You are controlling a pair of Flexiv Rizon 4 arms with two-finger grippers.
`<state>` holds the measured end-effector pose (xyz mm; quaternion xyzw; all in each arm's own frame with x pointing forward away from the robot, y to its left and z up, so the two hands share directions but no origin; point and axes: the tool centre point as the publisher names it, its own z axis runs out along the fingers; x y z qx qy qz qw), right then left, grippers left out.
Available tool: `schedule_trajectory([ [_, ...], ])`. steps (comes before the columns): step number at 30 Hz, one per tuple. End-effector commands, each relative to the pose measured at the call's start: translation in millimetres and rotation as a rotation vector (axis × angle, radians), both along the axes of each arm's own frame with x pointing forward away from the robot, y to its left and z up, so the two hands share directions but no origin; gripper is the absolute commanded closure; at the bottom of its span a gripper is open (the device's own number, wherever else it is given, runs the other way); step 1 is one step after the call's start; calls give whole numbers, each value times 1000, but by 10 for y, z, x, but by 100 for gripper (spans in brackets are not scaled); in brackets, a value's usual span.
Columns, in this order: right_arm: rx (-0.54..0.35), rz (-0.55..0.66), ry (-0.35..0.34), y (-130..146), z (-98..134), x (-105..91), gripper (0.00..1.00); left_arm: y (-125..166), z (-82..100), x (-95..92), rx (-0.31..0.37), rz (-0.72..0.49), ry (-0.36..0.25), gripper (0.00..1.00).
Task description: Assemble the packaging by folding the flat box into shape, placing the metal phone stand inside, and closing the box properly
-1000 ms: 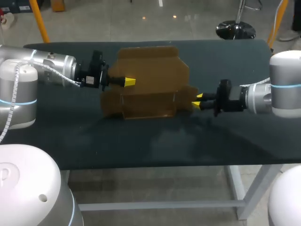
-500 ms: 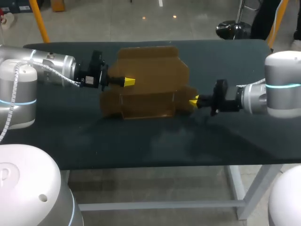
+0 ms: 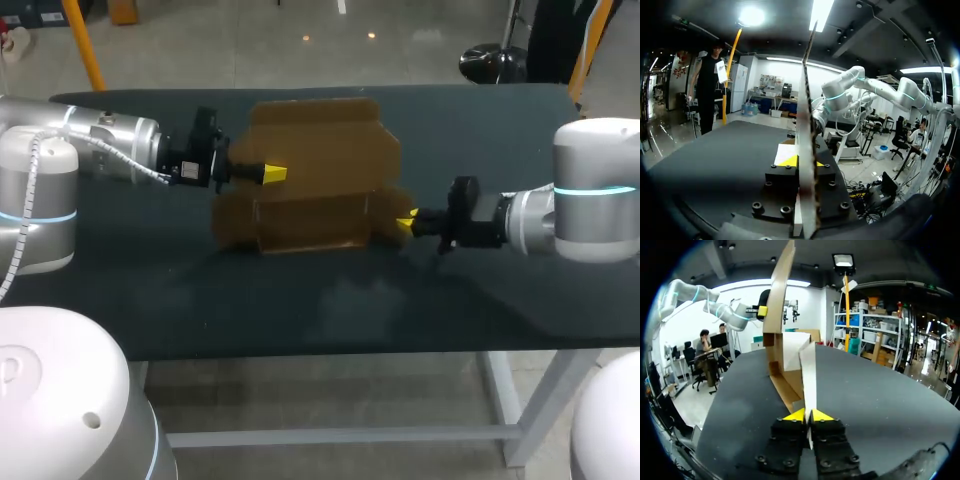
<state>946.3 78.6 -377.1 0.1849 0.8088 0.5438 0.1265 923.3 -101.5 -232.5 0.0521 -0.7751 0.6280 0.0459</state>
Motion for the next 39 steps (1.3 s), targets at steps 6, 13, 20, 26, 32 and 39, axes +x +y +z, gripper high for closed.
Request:
schedule_trajectory([
  [6, 10, -66, 3, 178, -36, -97, 74, -22, -31, 6, 1, -4, 1, 100],
  [13, 19, -93, 16, 272, -54, -152, 69, -22, -31, 6, 1, -4, 1, 100],
  [20, 35, -115, 35, 355, -57, -208, 59, -22, -31, 6, 1, -4, 1, 100],
  [26, 58, -128, 57, 431, -61, -230, 56, -22, -31, 6, 1, -4, 1, 100],
  [32, 80, -147, 78, 495, -53, -248, 54, -22, -31, 6, 1, -4, 1, 100],
  [39, 107, -195, 101, 563, -20, -273, 52, -22, -31, 6, 1, -4, 1, 100],
])
